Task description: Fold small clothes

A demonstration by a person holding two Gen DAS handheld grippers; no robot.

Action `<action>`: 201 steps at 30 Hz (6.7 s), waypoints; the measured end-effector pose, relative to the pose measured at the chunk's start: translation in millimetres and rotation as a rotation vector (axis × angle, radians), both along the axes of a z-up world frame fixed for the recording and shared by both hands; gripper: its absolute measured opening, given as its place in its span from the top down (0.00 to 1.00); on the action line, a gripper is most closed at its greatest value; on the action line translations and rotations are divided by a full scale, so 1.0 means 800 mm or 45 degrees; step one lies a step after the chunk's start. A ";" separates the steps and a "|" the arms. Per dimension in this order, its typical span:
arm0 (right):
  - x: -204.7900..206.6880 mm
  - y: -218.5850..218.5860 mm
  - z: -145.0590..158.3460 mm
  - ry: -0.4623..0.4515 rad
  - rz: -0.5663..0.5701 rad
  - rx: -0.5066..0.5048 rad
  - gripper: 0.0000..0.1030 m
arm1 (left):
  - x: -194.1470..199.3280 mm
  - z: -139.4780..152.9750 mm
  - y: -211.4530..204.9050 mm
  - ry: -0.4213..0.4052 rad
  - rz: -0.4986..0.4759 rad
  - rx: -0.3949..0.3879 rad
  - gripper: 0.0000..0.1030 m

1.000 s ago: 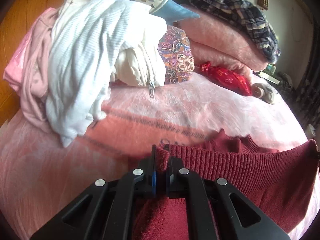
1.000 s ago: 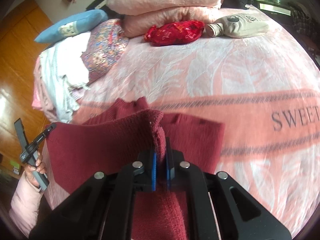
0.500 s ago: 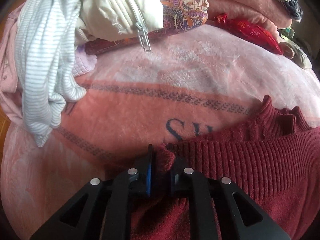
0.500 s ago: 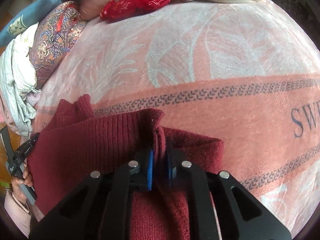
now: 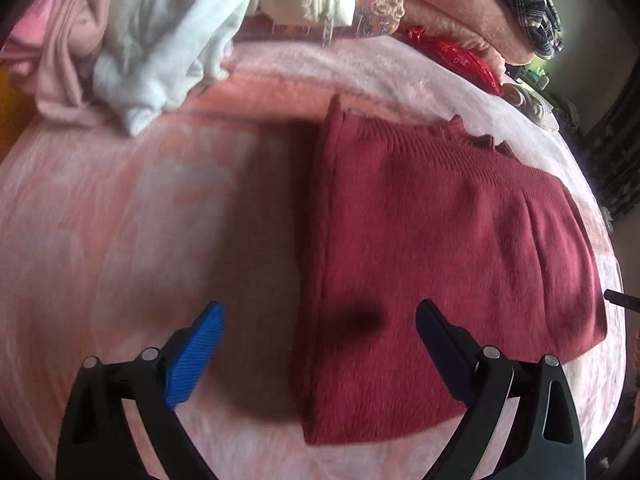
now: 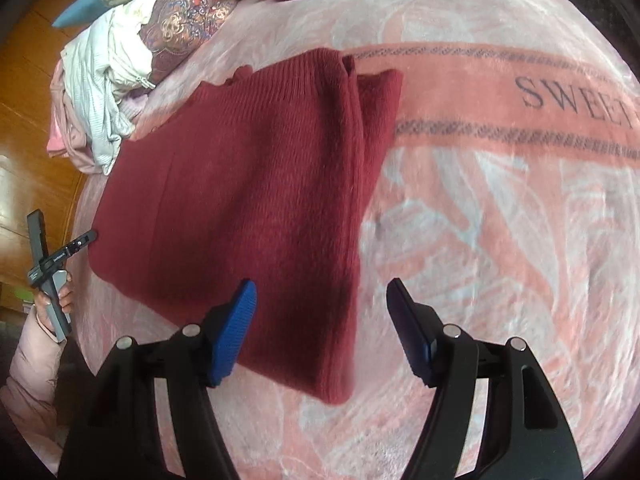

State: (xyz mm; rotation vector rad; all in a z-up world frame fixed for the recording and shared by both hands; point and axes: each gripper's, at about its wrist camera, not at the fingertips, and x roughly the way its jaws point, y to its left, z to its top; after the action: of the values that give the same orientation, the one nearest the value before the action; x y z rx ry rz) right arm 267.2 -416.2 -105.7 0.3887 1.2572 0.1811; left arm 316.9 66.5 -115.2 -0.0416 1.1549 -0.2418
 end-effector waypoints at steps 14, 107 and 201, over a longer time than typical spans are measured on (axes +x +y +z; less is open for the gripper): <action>-0.040 0.020 0.001 -0.019 0.023 0.038 0.93 | -0.024 -0.011 -0.040 0.045 -0.034 0.050 0.70; -0.205 0.002 -0.007 0.107 -0.074 0.074 0.92 | -0.154 -0.015 -0.016 0.238 -0.118 -0.218 0.64; -0.017 0.258 0.015 0.124 0.162 -0.335 0.78 | -0.066 -0.022 -0.152 0.192 -0.224 -0.229 0.04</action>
State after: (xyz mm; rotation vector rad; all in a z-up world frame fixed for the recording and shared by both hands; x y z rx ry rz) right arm 253.3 -209.7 -93.8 0.0915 1.3830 0.1038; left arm 264.3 -54.8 -132.8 -0.1184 1.2854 -0.5049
